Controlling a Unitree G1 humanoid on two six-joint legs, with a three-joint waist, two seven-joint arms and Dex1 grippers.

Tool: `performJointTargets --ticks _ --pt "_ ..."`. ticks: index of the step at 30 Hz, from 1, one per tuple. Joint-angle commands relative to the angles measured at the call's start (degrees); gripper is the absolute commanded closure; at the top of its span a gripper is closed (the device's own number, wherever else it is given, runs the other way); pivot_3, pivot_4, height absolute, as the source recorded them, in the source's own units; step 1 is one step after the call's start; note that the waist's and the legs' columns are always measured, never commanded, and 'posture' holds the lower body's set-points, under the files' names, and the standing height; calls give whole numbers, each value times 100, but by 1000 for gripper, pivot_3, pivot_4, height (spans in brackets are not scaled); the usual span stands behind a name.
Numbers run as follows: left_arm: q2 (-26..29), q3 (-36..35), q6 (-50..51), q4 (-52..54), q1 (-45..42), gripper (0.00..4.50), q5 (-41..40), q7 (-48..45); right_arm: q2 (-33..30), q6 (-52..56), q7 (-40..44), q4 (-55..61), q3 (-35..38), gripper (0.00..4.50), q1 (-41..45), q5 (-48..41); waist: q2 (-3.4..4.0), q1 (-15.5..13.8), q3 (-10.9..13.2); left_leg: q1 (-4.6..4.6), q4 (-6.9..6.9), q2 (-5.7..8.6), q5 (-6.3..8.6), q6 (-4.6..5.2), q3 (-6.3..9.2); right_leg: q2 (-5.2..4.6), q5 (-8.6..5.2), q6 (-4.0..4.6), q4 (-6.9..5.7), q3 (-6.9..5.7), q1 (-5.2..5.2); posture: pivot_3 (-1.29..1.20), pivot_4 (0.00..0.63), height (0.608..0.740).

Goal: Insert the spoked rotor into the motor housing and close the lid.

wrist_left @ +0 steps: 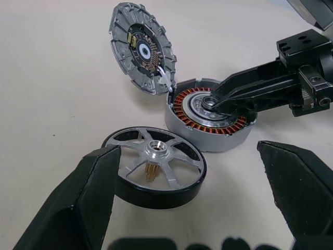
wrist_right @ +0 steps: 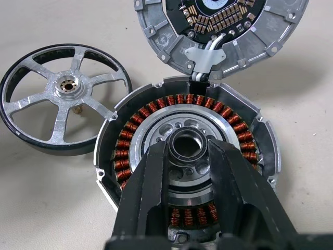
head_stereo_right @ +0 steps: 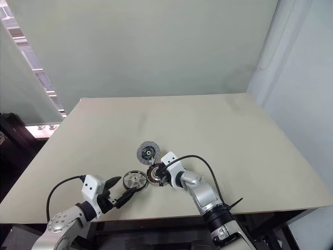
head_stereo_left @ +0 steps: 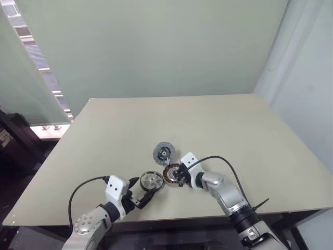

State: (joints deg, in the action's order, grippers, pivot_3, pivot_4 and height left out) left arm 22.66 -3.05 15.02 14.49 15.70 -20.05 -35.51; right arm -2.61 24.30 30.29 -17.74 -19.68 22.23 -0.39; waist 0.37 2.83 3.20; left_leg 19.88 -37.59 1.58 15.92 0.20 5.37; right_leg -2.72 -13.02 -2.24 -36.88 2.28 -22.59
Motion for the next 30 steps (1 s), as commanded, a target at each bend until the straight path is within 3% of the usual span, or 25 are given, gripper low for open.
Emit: performJointTargets --ticks 1,30 --pt "7 -32 -88 188 -16 0 -22 0 13 -42 40 24 -20 3696 102 31 0 0 0 0 0 0 0 0 0 0 0 0 0 0 0 0 0 740" --pt "6 -24 -171 111 -12 0 15 -21 92 -140 67 -80 -93 3696 82 111 0 2 0 -6 5 -1 0 0 -1 0 0 0 0 0 2 0 0 740"
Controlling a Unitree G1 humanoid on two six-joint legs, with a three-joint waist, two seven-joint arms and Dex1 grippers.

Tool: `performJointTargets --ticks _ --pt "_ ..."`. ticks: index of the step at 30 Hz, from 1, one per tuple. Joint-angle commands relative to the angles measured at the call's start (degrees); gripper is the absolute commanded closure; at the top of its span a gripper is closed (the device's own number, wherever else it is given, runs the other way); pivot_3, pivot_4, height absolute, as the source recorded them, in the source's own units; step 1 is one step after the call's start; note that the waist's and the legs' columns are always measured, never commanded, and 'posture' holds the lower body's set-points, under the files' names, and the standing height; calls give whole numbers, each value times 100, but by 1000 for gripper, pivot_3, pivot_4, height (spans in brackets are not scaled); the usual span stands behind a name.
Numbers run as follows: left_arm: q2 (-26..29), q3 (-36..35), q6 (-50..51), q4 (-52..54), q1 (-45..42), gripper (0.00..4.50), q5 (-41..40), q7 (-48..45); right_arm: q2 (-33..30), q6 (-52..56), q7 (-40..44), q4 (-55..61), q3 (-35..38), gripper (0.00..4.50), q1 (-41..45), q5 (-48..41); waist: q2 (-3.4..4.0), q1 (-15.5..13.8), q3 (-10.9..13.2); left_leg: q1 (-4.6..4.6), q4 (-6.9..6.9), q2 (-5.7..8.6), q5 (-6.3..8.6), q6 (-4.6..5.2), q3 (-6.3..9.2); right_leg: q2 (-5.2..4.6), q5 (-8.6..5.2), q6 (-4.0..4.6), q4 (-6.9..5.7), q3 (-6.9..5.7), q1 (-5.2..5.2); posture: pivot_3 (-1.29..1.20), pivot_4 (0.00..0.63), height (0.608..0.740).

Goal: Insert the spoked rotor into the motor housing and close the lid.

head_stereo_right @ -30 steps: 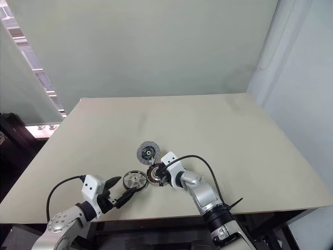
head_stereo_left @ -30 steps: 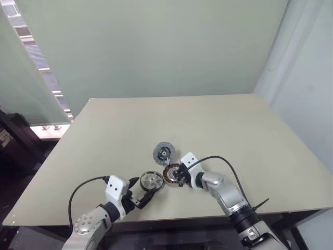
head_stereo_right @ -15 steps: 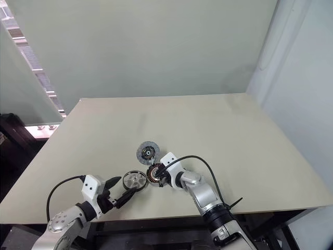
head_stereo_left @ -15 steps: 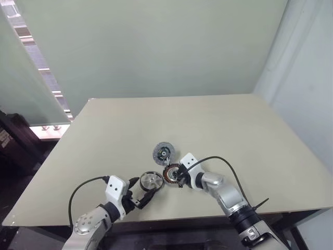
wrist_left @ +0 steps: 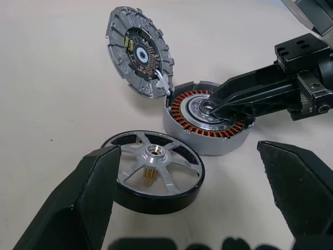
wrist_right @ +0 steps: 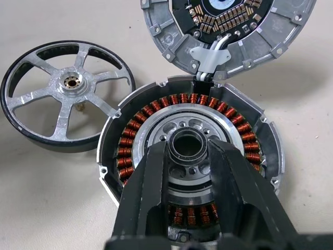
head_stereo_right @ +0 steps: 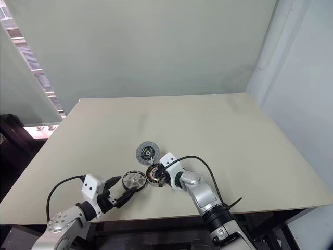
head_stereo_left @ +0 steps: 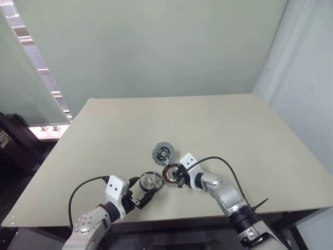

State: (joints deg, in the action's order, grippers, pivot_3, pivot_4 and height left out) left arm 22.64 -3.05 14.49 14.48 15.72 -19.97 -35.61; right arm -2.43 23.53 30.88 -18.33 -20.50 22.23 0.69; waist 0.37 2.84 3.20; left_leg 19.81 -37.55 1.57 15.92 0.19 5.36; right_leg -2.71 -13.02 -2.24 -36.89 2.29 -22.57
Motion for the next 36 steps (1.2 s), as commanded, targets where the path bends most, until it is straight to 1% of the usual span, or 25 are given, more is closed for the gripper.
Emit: performJointTargets --ticks 1,13,15,17,18,23,27,30,33,34,36 --pt "9 -24 -120 116 -9 0 7 -11 82 -67 8 -29 -18 3696 83 6 0 1 0 -1 1 0 0 0 0 0 0 0 0 0 1 0 0 740" --pt "7 -30 -120 136 19 0 6 5 61 -110 77 -79 -87 3696 98 71 -1 2 -1 -18 15 -7 0 -1 -3 4 0 0 0 1 5 0 0 740" --pt "6 -29 -120 135 18 0 4 4 54 -139 106 -64 -102 2939 98 84 -1 2 0 -18 16 -7 0 -1 -2 4 0 0 0 1 5 0 0 740" --pt "0 -23 -121 132 12 0 4 7 84 -182 119 -21 -69 2359 80 39 0 1 0 -18 16 -7 0 -1 -2 3 -1 1 0 0 5 0 0 740" --pt "-1 -20 -121 133 11 0 5 7 108 -185 117 11 -35 1923 70 0 0 1 0 -18 17 -6 0 -1 -2 3 -1 1 0 0 5 0 0 740" --pt "1 -28 -119 151 23 0 3 13 143 19 254 504 136 170 -35 -278 0 -2 0 -17 22 -6 0 -1 -2 2 0 0 1 2 4 0 0 740" --pt "15 -48 -111 165 40 0 -5 14 82 264 391 975 197 170 -128 -487 0 -1 0 -13 23 -5 0 -1 -1 1 0 -1 2 2 1 0 0 740" --pt "23 -60 -104 168 43 0 -10 14 76 294 342 1038 241 774 -138 -513 -1 -1 0 -14 24 -5 0 -1 -1 1 0 0 2 1 2 0 0 740" --pt "29 -68 -94 172 36 0 -18 13 160 226 134 862 288 1750 -103 -461 0 0 0 -14 24 -5 0 -1 -2 1 -1 0 2 1 1 0 0 740" --pt "31 -71 -91 175 33 0 -21 14 189 195 70 785 285 2172 -85 -432 -1 0 0 -14 24 -5 0 -1 -2 1 -1 0 2 1 1 0 0 740" --pt "35 -76 -86 182 32 0 -24 14 227 130 -32 622 260 2879 -48 -374 -1 0 0 -14 26 -5 0 -1 -2 1 -1 0 3 0 1 0 0 740"
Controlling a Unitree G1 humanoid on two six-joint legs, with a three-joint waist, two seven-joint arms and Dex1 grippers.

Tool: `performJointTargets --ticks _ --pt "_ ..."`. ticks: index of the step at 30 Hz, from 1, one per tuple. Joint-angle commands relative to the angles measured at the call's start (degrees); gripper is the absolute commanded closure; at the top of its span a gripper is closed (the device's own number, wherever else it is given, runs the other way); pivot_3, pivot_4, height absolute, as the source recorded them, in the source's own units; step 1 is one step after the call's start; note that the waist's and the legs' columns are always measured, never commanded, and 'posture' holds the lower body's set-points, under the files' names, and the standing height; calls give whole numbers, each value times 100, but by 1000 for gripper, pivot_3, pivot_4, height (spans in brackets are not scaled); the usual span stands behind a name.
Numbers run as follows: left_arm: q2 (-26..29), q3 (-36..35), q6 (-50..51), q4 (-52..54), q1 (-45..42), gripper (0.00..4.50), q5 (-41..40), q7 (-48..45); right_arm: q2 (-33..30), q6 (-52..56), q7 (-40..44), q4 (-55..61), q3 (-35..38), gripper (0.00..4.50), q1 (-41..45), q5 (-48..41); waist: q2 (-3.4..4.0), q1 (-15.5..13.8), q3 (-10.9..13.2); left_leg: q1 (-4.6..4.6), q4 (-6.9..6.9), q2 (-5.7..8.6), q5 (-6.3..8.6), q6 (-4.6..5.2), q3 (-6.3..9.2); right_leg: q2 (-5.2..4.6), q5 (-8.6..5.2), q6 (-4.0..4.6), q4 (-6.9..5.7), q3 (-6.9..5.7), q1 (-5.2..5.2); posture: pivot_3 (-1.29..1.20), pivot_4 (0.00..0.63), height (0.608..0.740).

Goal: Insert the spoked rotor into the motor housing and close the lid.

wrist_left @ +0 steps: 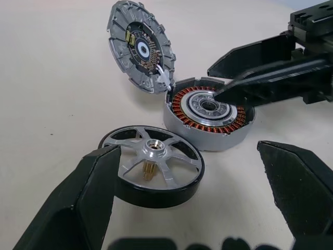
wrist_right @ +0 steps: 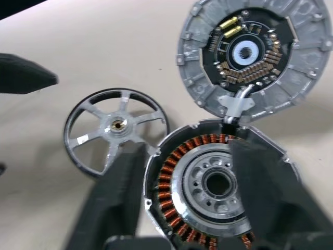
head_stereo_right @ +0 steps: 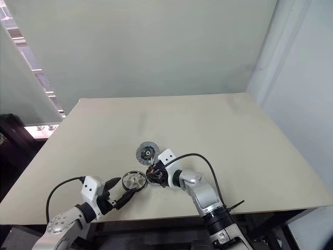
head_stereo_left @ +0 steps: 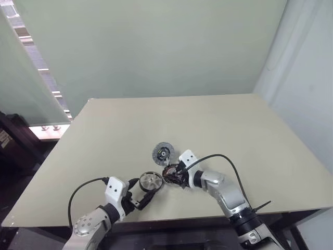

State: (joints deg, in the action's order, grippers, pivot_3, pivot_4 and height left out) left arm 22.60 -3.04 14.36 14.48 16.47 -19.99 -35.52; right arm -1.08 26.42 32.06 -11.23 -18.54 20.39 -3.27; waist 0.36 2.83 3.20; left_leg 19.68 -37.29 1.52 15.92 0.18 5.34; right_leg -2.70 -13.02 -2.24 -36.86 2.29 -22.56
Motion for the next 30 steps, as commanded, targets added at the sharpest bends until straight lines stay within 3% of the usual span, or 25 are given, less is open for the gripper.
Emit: performJointTargets --ticks 1,4,5,9,18,21,29,30 --pt "42 -79 -68 190 -41 0 -23 6 116 -225 -223 -231 50 3296 167 72 0 1 0 0 0 0 0 0 0 0 0 0 0 1 0 0 0 740" --pt "49 -88 -55 219 -34 0 -27 14 156 -378 -360 -648 1 4359 248 194 0 1 0 0 1 1 0 0 0 0 0 0 1 2 0 0 0 740" --pt "51 -92 -50 231 -31 0 -30 18 142 -431 -379 -784 -51 4464 271 267 0 2 0 0 1 1 0 0 -1 0 0 0 1 2 0 0 0 740" --pt "55 -104 -46 261 -18 0 -34 31 93 -624 -356 -1124 -161 4464 296 419 0 2 0 -4 1 0 0 0 -1 0 0 0 1 0 1 0 0 740" --pt "32 -110 -65 263 15 0 -47 65 -73 -522 -87 -176 109 4464 341 137 0 0 0 -2 1 1 0 0 0 0 0 0 1 3 1 0 0 740" --pt "10 -89 -73 234 -12 0 -44 72 -333 -434 126 260 37 3910 406 181 0 0 0 -1 1 1 0 0 0 -1 0 0 1 3 0 0 0 740" --pt "-57 -58 -112 185 -19 0 -22 87 -578 -263 280 665 107 1177 345 87 -1 0 0 -1 4 0 0 0 -1 0 0 0 1 -1 0 0 0 740" --pt "-63 -59 -116 183 -14 0 -20 88 -586 -268 288 635 96 1177 327 93 -1 0 0 -1 3 0 0 0 -1 0 0 0 2 0 1 0 0 740"
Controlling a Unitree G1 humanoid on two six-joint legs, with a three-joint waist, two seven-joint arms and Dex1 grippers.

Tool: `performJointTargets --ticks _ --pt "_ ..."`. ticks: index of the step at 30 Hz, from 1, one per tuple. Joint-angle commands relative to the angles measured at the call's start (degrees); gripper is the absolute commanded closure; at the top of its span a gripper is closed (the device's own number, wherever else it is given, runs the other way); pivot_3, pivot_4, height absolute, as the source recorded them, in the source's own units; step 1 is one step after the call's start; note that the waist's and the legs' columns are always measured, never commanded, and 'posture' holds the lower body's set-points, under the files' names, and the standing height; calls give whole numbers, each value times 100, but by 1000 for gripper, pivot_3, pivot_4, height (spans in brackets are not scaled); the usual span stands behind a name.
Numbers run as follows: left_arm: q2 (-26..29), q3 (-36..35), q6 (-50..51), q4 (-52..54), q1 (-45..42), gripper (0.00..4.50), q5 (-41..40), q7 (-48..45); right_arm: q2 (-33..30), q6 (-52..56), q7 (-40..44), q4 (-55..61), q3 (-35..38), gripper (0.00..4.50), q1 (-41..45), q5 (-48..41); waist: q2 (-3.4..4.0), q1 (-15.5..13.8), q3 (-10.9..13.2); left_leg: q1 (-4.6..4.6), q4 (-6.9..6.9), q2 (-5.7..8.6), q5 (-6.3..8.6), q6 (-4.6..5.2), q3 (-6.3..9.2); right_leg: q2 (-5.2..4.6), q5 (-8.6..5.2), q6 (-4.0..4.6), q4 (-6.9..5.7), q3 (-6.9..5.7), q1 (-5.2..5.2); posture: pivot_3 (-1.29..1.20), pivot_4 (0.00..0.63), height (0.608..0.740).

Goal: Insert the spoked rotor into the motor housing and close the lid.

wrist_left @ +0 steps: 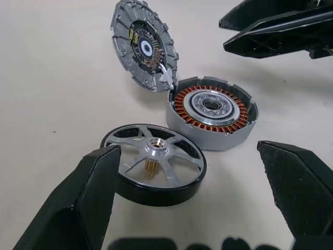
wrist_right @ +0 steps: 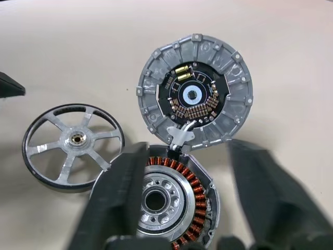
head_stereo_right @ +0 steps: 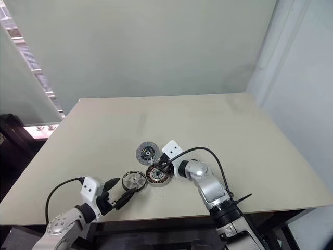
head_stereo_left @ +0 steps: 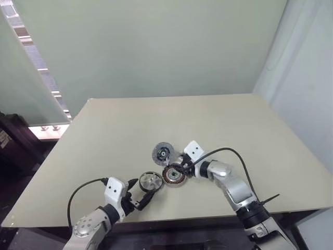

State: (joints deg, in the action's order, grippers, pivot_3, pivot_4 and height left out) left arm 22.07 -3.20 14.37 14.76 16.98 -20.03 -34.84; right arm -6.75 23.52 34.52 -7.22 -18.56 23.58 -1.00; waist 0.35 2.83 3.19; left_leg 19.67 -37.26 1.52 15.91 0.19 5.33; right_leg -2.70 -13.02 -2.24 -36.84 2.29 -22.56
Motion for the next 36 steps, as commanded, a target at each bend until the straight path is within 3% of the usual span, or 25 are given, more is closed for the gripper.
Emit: performJointTargets --ticks 1,3,11,16,25,29,36 --pt "-15 -47 -122 154 -56 0 -15 23 -41 27 65 212 64 1240 -12 -112 0 0 0 0 0 0 0 0 0 0 0 0 0 0 0 0 0 740" --pt "-29 -69 -121 168 -24 0 -30 44 -127 5 152 228 -67 1647 -51 -33 0 -1 0 0 0 1 0 0 0 -1 0 0 1 1 1 0 0 740" --pt "-86 -237 -66 214 148 0 -179 116 -362 -55 315 349 -252 4463 -72 60 -1 0 0 1 -1 1 0 0 0 -2 0 1 3 0 1 0 0 740" --pt "-281 -396 241 295 260 0 -510 319 -523 -138 363 398 -371 4463 -110 189 -2 -1 0 2 0 1 0 0 0 -3 0 0 5 0 0 0 0 740" --pt "-867 -798 1794 286 155 0 -1641 1156 -623 -193 303 510 -436 4463 -168 302 -10 -3 1 1 -4 2 0 0 2 -3 0 -1 5 -1 3 0 0 740" --pt "-1323 -1123 2573 -180 -279 0 -2374 1650 -745 -258 352 617 -457 4463 -231 361 -14 -11 2 1 -8 5 0 0 4 -4 0 -1 4 -4 6 0 0 740" --pt "-1745 -1395 2745 -708 -876 0 -2713 1938 -860 -235 363 691 -438 4463 -362 342 -39 -2 0 2 -15 6 0 -1 3 -3 1 -1 4 -3 9 0 0 740"
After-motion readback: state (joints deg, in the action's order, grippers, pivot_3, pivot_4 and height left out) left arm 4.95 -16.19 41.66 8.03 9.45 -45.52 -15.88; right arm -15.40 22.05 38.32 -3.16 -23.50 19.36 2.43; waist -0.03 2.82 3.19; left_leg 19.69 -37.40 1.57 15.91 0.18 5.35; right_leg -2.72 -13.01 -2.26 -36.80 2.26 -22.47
